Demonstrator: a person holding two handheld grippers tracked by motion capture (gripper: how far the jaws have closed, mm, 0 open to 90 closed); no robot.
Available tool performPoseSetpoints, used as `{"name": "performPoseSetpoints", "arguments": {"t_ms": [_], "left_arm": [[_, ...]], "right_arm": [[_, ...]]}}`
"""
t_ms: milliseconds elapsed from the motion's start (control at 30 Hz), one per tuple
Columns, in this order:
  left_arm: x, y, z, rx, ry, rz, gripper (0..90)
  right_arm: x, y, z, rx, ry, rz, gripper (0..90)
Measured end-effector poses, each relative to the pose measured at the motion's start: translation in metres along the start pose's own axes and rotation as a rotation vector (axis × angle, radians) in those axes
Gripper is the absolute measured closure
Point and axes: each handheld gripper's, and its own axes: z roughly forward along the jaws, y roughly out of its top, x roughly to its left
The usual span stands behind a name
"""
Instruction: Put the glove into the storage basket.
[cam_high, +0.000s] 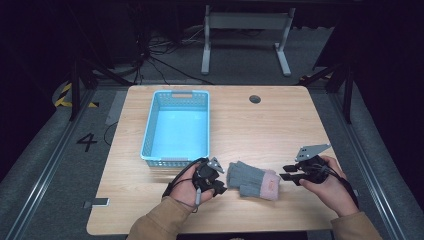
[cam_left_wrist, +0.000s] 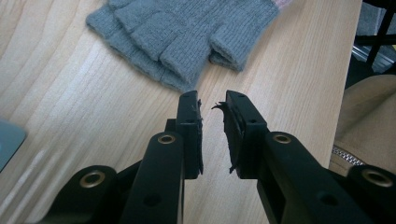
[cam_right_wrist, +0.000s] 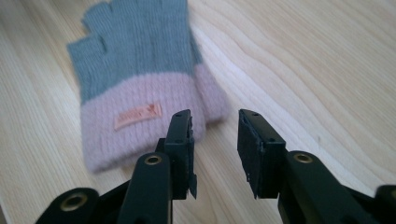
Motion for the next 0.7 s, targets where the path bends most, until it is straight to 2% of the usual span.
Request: {"name": "performPoseSetpoints", "arguments": {"t_ms": [333, 400, 700], "left_arm": [[0.001, 0.004, 0.006, 0.003, 0.003, 0.006, 74.5], [0.002, 0.005, 0.007, 0.003, -0.005, 0.004, 74.2], [0.007, 0.004, 0.013, -0.019, 0.007, -0.004, 74.3]], "right_arm": [[-0.001, -0.011, 0.008, 0.083, 0.019, -0.01, 65.2], [0.0, -0.012, 0.01, 0.09, 0.02, -0.007, 64.5], [0.003, -0.012, 0.018, 0.102, 0.033, -0.018, 63.5]]}}
